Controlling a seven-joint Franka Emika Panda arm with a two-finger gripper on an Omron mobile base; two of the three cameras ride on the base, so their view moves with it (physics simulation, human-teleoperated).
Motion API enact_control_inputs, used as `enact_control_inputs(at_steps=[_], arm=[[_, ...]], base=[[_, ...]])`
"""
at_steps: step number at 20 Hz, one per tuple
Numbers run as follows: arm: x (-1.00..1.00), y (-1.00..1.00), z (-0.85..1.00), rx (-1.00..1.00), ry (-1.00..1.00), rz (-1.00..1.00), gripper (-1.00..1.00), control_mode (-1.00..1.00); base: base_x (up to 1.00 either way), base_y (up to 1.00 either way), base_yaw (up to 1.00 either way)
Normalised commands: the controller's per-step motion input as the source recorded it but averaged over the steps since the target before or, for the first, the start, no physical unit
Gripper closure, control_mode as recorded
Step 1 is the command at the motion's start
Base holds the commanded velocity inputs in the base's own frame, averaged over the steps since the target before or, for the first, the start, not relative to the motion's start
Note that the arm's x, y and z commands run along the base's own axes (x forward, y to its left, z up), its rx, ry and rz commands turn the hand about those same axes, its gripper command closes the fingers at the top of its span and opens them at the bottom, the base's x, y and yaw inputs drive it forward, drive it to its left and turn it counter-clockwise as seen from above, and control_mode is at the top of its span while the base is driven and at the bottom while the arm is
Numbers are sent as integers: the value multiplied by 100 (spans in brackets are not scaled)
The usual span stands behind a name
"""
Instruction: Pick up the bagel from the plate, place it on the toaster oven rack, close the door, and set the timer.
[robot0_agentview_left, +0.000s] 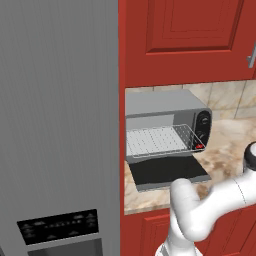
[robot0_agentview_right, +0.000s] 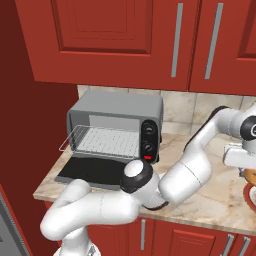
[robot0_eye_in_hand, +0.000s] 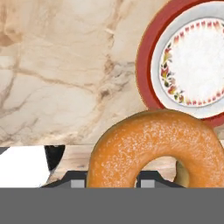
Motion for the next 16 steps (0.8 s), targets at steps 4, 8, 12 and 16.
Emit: enact_control_inputs(at_steps=[4, 8, 12, 16], arm=[[-79, 100, 2, 0, 0, 0, 100, -100], [-92, 100, 0, 0, -1, 0, 100, -100], [-87, 100, 2, -1, -6, 0, 100, -100], [-58, 100, 30, -8, -17, 0, 100, -100]], base=[[0, 0, 0], [0, 0, 0], [0, 0, 0], [0, 0, 0]])
